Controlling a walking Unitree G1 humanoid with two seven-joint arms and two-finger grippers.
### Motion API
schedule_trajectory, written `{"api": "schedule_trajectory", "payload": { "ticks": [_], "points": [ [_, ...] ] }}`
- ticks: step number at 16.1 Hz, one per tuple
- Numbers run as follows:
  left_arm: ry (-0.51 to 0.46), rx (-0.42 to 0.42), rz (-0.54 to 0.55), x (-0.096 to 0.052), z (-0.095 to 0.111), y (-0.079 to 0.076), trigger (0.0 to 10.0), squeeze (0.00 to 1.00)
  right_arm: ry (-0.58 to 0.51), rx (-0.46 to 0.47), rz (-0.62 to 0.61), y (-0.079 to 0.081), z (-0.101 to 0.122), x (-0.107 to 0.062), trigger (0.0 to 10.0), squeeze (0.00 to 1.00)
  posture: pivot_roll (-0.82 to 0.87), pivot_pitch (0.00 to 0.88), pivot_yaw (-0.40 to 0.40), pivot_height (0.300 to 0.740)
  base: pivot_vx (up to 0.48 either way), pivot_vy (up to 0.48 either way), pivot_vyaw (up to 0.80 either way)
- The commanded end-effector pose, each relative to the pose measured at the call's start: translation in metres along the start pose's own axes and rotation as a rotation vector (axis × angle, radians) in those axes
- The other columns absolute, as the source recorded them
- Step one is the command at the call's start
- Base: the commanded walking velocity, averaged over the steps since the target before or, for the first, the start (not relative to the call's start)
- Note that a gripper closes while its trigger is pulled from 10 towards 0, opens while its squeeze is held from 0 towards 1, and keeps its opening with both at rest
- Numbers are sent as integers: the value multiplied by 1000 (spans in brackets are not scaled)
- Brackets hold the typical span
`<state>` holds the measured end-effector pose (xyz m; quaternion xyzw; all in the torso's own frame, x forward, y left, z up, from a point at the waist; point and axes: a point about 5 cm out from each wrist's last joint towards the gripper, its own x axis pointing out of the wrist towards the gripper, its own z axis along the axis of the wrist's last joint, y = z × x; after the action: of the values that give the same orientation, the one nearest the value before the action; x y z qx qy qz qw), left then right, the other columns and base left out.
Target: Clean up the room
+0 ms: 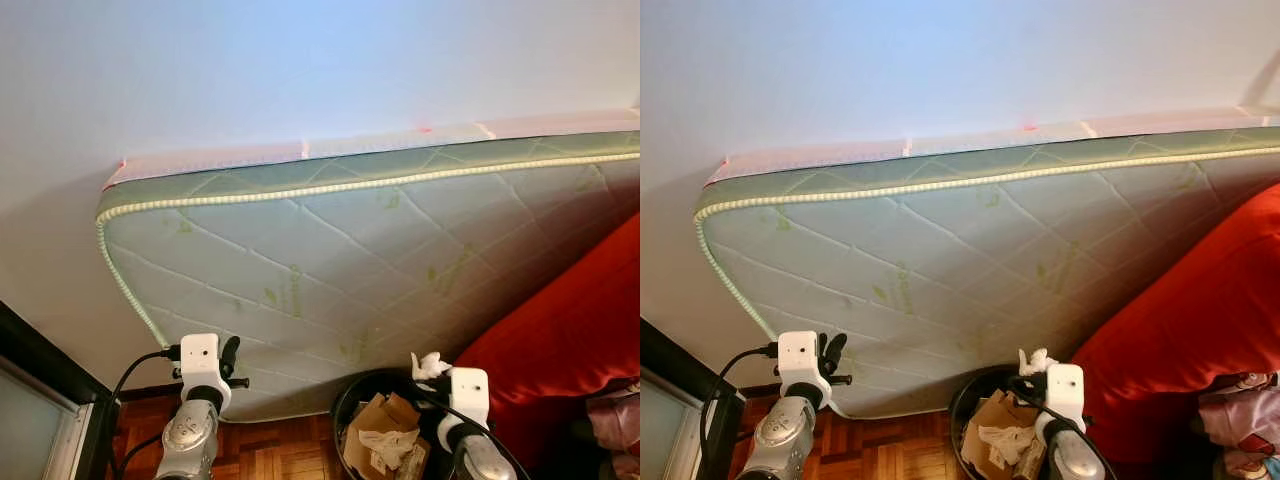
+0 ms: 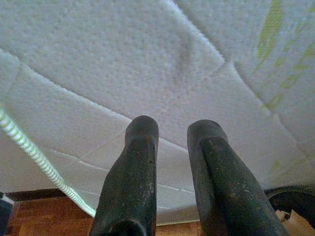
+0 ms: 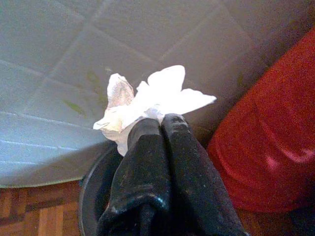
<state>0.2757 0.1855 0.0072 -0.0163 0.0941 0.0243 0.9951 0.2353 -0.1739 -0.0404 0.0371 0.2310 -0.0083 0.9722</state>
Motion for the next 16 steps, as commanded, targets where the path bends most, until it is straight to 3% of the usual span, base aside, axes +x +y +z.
{"api": "schedule_trajectory", "payload": {
  "ticks": [1, 3, 10, 16],
  "points": [
    [-10, -8, 0, 1, 2, 0, 10000, 0, 28, 15, -17, -4, -5, -2, 10000, 0, -43, 15, -2, 740, 0, 0, 0],
    [-10, -10, -4, 1, 2, -1, 10000, 0, 48, 17, -24, -7, -7, -2, 10000, 0, -45, 9, -2, 740, 0, 0, 0],
    [-11, 13, -17, 1, 2, -4, 10000, 0, 105, 22, -35, -15, -18, -9, 10000, 0, -40, 0, -3, 740, 0, -56, -736],
    [-26, -6, -10, 5, 7, -4, 10000, 0, 90, 9, -17, -7, -9, -2, 10000, 0, -36, 26, -4, 740, 0, -48, 0]
  ]
}}
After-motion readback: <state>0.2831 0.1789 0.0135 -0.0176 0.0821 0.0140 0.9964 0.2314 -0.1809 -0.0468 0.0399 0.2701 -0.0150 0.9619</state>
